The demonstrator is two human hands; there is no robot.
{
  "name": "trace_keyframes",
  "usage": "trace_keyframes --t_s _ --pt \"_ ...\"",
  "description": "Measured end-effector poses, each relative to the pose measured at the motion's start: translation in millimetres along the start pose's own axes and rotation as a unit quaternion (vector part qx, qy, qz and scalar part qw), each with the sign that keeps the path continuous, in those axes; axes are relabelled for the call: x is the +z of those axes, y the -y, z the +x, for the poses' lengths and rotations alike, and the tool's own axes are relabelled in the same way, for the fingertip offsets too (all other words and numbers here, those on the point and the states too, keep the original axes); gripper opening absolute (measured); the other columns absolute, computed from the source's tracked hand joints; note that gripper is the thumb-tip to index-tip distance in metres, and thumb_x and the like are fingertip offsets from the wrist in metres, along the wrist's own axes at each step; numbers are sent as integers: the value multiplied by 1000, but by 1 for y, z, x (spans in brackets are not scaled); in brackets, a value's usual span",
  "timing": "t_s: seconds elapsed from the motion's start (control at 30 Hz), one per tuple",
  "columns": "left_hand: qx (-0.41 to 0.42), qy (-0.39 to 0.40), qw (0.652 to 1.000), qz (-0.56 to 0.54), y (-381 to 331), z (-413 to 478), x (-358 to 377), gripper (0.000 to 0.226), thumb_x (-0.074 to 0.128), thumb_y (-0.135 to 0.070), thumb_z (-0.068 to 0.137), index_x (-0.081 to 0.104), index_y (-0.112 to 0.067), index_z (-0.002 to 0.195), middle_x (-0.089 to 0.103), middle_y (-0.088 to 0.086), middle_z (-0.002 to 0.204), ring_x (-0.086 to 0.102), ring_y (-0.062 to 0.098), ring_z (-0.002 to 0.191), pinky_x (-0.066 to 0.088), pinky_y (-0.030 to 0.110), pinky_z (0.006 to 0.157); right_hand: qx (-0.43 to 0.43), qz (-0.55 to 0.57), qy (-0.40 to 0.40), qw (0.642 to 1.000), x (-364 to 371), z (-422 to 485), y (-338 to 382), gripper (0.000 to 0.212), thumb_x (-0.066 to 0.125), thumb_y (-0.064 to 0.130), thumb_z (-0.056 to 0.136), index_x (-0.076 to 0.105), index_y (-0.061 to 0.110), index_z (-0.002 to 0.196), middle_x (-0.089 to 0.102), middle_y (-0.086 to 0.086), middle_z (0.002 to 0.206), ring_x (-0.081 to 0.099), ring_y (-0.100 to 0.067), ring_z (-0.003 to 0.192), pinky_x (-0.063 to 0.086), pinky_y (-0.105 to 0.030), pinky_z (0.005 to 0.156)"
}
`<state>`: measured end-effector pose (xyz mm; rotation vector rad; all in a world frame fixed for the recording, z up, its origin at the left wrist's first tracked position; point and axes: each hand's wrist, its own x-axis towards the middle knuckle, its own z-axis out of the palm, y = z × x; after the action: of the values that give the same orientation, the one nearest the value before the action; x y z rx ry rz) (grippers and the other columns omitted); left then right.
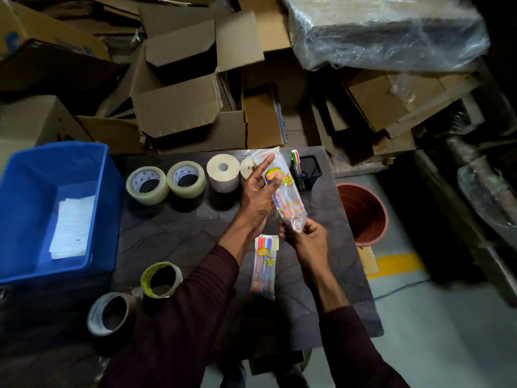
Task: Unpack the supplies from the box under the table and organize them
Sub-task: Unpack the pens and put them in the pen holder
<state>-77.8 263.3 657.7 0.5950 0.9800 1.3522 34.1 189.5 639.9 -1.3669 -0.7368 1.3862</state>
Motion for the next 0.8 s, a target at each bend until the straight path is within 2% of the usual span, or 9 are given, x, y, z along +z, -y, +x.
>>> trace_keyframes --t_s 0.1,0.17,0.23,0.37,0.47,0.57,0.63,0.73,0.8 --pt "4 -2 1000 -7 -2 4 -4 51 58 6 91 50 -12 138 58 23 125 52 26 103 35 60 108 -3 -2 18 1000 -10 -2 -4 11 66 3 90 71 -2 98 67 -9 73 59 -6 60 55 -20 61" --pt "7 9 1000 -6 -3 5 -6 52 63 1 88 54 -15 136 53 26 135 51 27 106 33 64 108 10 2 32 999 -14 -3 -4 19 65 5 92 69 -6 107 67 -12 79 59 -7 61 55 -20 62" --pt "5 16 1000 -1 -1 3 -6 52 64 -2 86 55 -17 135 46 30 142 50 27 107 31 66 108 22 -12 50 998 -12 -2 -1 17 63 1 92 69 -6 107 72 -12 83 63 -7 62 56 -19 62" --pt "11 2 1000 -9 2 5 -7 51 61 4 89 53 -15 136 47 31 139 49 28 105 35 60 104 45 -72 84 993 -15 -3 1 11 60 0 94 71 2 91 74 2 69 61 -1 55 50 -13 55" --pt "19 -17 1000 -11 -2 12 -15 52 60 7 89 53 -13 136 48 28 140 54 27 103 42 54 101 54 -113 108 986 -39 -5 -1 13 60 7 96 73 7 95 72 1 74 53 -4 58 43 -13 54" --pt "7 -40 999 -14 -5 15 -27 51 58 6 90 55 -19 133 63 14 125 64 19 95 52 46 91 38 -137 81 987 -68 0 -1 16 60 17 97 74 9 99 72 3 80 51 -6 64 40 -15 57" --pt "-6 -42 999 -13 -4 13 -37 50 58 6 91 56 -23 131 67 6 113 65 17 94 53 46 88 13 -125 42 991 -79 13 5 19 59 18 97 73 8 105 71 6 82 50 -6 69 38 -17 58" --pt "-12 -53 998 30 6 10 -54 52 58 8 89 54 -17 134 65 12 118 63 20 95 53 47 87 -20 -92 0 996 -79 41 24 21 59 17 98 71 11 113 73 11 94 58 4 78 42 -13 69" --pt "-28 -53 996 68 18 5 -66 55 58 13 87 51 -10 137 62 16 122 62 20 95 52 46 89 -36 -84 -19 996 -75 63 37 21 58 17 98 70 12 115 73 13 99 61 10 78 43 -9 71"
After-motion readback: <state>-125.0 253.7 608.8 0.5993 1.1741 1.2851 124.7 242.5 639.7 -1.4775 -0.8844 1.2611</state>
